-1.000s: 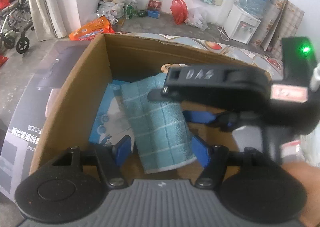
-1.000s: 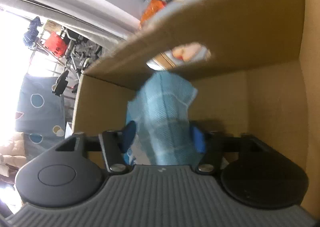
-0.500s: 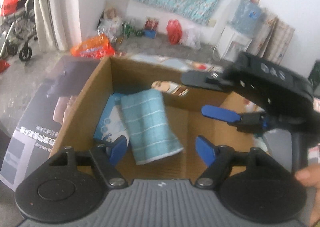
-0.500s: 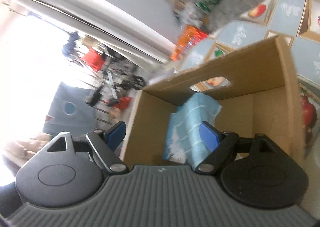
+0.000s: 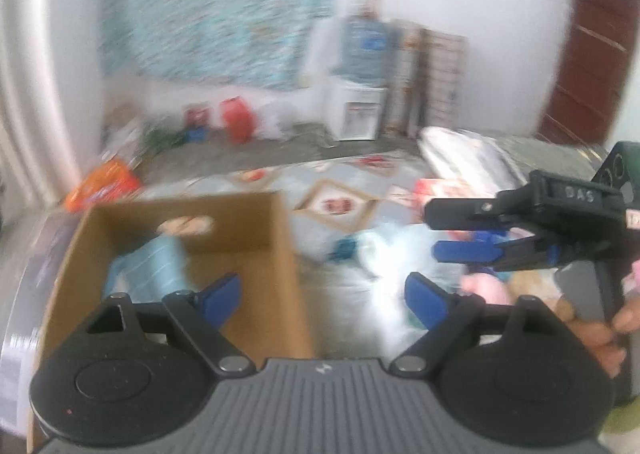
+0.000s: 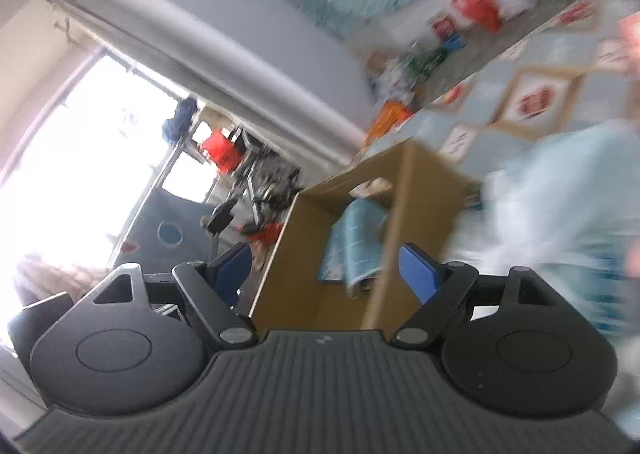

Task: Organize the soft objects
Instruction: 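Move the right tool to the pink sponge and grasp it, then carry the pink sponge into the cardboard box and open the right tool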

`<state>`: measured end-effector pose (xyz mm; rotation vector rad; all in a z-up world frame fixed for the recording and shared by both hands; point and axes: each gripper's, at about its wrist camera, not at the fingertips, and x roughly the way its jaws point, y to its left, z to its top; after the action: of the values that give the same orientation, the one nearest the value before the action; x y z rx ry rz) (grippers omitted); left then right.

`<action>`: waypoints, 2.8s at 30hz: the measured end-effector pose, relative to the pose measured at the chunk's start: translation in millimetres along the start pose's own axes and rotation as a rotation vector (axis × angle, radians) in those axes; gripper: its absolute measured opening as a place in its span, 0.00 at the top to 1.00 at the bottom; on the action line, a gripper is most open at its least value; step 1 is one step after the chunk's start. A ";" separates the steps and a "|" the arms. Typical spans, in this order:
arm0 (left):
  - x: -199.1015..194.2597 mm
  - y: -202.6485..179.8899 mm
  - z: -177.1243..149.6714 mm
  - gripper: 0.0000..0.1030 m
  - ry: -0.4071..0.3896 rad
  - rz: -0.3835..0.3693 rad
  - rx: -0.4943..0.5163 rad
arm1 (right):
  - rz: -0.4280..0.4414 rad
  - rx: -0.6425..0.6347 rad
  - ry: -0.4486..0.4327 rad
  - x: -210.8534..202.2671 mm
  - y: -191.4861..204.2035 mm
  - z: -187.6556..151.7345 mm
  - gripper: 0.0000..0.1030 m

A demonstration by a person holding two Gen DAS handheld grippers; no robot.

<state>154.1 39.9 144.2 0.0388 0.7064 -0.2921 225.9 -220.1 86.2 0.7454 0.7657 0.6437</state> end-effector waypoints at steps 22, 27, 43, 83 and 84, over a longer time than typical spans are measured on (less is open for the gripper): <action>201.9 -216.4 73.6 0.25 0.250 -0.260 0.132 | -0.322 0.236 -0.352 -170.3 -224.1 87.5 0.18; 246.9 -222.1 87.4 0.26 0.321 -0.283 0.001 | -0.329 0.225 -0.296 -141.9 -264.3 127.2 0.35; 318.1 -230.0 85.5 0.45 0.487 -0.337 -0.129 | -0.223 0.268 -0.115 -108.1 -287.7 123.0 0.64; 23.7 -30.6 71.3 0.48 0.064 -0.163 -0.138 | 0.031 -0.028 -0.052 -28.2 38.2 50.5 0.64; 19.8 -18.6 67.8 0.48 0.061 -0.145 -0.151 | 0.041 -0.034 -0.025 -12.4 47.5 47.7 0.64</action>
<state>206.2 8.1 184.3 -0.1485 0.7913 -0.3763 245.4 -218.7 151.9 0.7381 0.7164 0.6817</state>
